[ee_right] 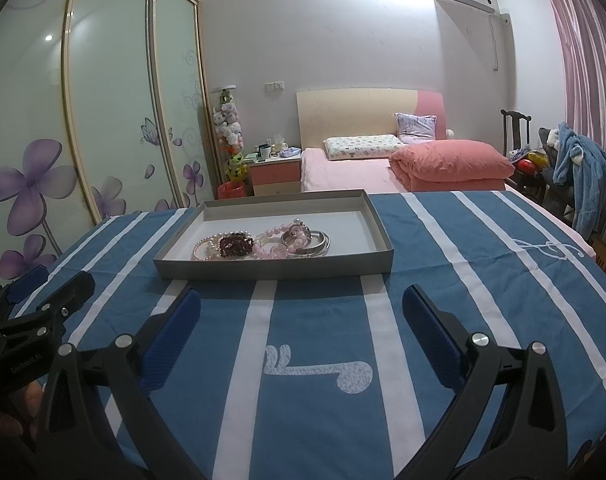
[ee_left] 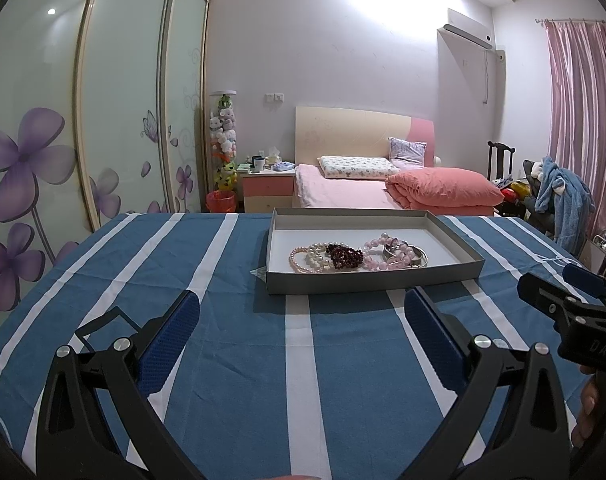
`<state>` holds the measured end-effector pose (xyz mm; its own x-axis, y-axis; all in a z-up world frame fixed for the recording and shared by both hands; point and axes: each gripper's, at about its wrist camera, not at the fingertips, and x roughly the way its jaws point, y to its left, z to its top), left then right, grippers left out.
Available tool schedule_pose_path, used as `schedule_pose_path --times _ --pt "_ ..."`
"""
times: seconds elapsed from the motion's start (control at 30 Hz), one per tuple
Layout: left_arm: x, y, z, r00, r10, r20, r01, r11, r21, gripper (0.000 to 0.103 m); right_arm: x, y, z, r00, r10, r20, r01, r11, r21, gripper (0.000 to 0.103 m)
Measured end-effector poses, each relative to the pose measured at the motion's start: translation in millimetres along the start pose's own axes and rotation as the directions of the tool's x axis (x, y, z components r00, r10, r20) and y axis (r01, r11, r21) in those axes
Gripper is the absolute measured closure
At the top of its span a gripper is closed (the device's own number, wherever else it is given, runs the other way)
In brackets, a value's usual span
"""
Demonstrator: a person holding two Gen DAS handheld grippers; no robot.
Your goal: Organize jewelry
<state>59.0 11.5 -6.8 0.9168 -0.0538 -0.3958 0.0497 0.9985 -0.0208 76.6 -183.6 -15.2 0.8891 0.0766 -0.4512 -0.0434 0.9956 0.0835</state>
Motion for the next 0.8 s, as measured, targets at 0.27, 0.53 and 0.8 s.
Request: schedule_pose_path --times 0.27,0.53,0.8 --pt "-0.2 0.1 -0.1 1.0 -0.001 0.0 0.001 1.0 0.001 0.002 -0.2 0.0 -0.1 1.0 0.0 0.0 0.0 1.0 0.001 0.004" --pt "0.0 0.0 1.2 1.0 0.003 0.003 -0.003 1.0 0.0 0.002 -0.1 -0.1 0.5 1.0 0.0 -0.001 0.0 1.0 0.001 0.005" --pt "-0.3 -0.5 2.6 1.0 0.006 0.005 -0.006 1.0 0.002 0.002 -0.2 -0.4 1.0 1.0 0.0 -0.001 0.0 1.0 0.002 0.005"
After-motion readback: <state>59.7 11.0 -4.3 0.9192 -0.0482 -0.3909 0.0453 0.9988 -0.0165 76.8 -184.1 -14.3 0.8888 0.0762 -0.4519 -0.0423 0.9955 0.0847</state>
